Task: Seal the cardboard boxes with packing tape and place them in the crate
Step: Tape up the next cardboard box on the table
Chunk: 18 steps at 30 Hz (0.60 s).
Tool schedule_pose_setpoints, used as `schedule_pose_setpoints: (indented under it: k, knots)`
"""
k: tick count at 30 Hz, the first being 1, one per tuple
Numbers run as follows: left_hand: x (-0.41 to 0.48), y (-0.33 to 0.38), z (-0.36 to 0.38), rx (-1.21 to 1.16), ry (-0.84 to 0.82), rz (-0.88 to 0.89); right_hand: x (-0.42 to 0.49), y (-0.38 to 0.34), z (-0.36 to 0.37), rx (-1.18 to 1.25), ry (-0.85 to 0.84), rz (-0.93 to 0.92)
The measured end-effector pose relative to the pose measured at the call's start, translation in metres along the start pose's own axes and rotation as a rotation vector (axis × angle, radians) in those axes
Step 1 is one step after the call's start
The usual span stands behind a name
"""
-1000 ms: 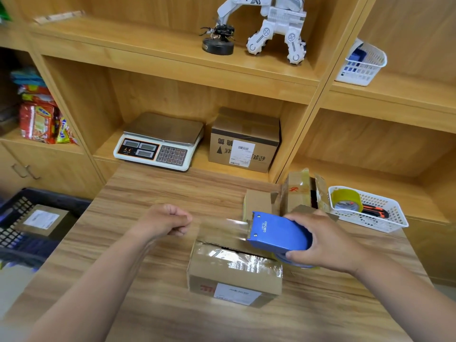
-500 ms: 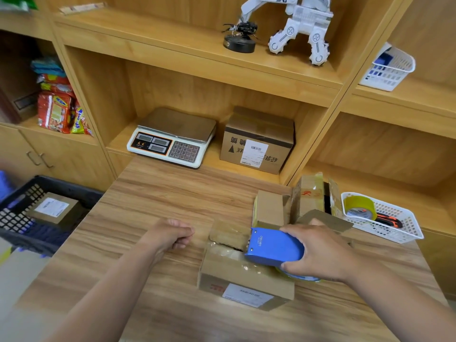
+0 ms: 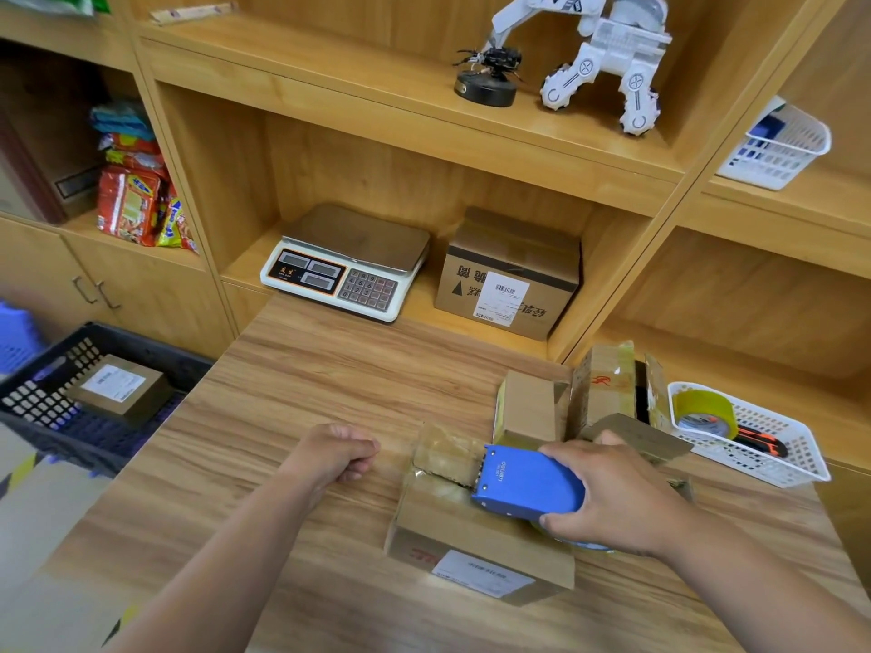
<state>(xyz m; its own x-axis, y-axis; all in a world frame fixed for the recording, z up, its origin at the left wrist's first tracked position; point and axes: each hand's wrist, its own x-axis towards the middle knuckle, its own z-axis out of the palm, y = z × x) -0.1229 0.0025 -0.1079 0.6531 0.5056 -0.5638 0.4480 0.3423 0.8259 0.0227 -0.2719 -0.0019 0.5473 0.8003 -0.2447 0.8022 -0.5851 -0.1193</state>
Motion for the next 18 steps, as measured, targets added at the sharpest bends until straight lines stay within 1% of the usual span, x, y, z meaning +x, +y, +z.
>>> schedule_pose_setpoints:
  k: [10, 13, 18]
  knots:
    - [0.002, -0.015, 0.011, -0.032, 0.043, 0.013, 0.0, 0.0, 0.003, -0.023, 0.018, -0.016]
    - [0.002, -0.024, 0.018, -0.095, 0.032, 0.007, -0.001, 0.001, 0.004, -0.024, 0.033, -0.018]
    - [0.003, -0.04, 0.031, -0.121, 0.004, -0.04, -0.003, 0.001, 0.005, -0.009, 0.045, -0.009]
